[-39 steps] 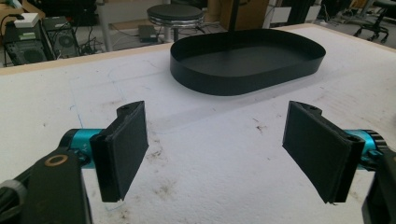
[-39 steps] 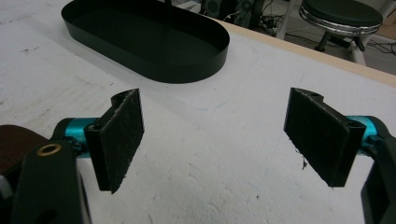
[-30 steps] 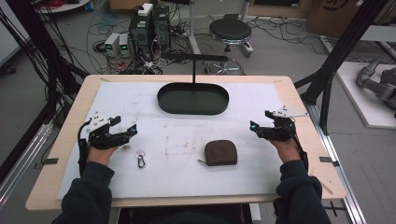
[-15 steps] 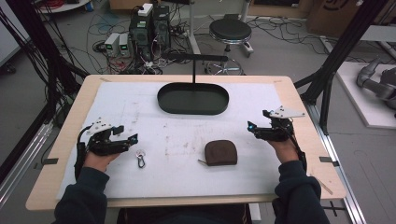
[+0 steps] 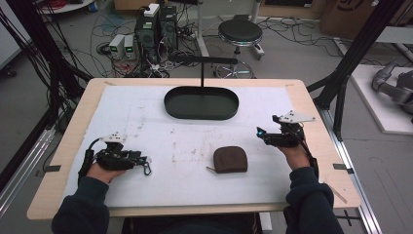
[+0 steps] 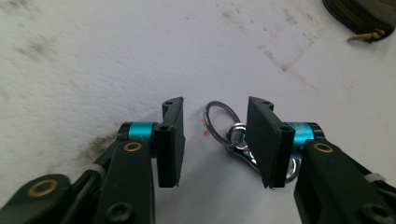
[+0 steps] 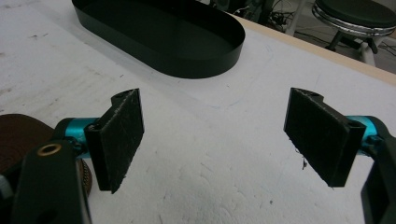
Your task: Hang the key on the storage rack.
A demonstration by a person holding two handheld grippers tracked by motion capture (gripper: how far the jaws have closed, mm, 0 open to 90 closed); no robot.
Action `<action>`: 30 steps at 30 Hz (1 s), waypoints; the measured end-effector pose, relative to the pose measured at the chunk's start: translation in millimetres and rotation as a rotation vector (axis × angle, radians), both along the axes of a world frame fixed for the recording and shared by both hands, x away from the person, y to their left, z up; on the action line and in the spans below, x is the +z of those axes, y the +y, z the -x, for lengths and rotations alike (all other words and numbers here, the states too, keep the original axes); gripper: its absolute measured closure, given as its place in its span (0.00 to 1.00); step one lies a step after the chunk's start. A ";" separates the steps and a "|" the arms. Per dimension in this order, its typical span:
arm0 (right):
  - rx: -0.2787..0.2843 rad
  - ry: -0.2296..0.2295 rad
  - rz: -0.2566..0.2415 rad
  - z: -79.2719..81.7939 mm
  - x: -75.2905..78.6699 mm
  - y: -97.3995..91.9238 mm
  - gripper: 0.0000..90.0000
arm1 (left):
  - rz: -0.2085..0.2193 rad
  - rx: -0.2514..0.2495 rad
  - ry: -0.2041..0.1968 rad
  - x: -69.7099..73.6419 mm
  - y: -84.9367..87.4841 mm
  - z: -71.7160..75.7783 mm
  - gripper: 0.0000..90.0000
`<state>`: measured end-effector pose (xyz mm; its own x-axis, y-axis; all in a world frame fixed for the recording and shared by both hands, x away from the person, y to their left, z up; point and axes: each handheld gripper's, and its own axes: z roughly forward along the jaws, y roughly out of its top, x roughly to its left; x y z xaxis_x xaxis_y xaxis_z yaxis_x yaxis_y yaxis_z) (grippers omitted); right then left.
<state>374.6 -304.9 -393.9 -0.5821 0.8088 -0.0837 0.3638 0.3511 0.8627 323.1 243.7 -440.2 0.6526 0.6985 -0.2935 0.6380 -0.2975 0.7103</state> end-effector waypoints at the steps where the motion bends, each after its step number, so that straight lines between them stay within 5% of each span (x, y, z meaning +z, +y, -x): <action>1: 0.000 -0.001 0.002 0.0 -0.1 -0.1 0.23 | 0.001 -0.004 0.009 -1.7 -0.9 -0.3 0.64; 13: -0.006 0.002 0.001 1.3 0.4 0.0 0.23 | -0.026 -0.065 -0.002 -1.7 -8.2 0.3 0.89; 20: -0.006 0.002 0.003 1.4 0.4 -0.9 0.23 | 0.013 -0.063 -0.001 0.9 -2.5 0.7 0.94; 30: -0.007 0.009 0.001 1.2 -0.2 -0.8 0.23 | 0.012 -0.097 0.007 0.0 -3.5 0.4 0.97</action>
